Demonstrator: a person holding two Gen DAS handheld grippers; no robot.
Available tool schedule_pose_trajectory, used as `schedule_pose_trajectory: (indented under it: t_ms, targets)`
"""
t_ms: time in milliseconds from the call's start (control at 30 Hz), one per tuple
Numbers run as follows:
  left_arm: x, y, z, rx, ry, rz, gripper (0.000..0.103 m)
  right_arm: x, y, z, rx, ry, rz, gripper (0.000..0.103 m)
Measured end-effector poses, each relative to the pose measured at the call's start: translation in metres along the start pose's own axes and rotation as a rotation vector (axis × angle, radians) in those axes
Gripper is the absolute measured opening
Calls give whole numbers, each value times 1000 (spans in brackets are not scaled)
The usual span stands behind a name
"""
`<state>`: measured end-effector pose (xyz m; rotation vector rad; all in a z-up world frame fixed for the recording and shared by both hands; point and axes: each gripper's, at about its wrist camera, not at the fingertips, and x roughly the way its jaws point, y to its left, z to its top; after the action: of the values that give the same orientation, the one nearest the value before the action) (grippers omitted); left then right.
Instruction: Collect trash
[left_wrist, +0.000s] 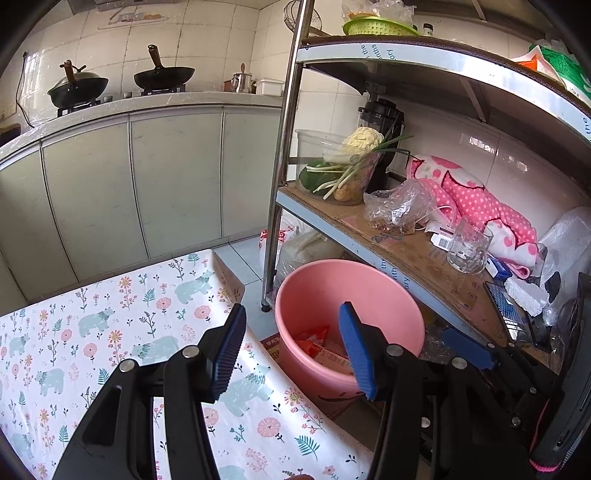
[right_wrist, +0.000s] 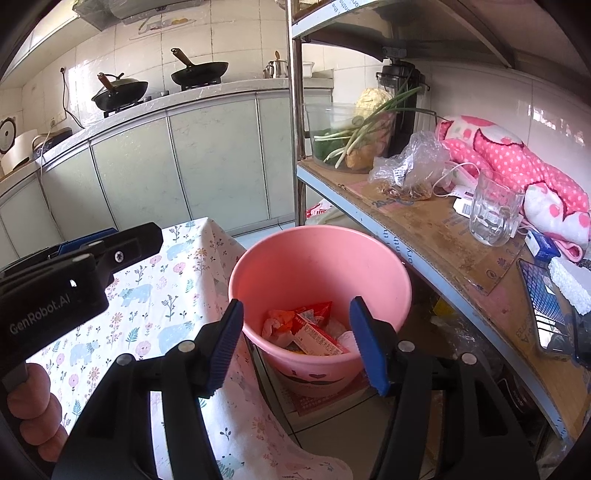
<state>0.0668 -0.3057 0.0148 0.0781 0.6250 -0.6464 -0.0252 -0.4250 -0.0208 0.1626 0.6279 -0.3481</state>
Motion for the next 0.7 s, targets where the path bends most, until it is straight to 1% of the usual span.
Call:
schedule_pose_trajectory:
  t_ms: [700]
  targets:
    - [-9, -3, -3, 14, -6, -2, 52, -7, 5, -3, -9, -3, 5, 60]
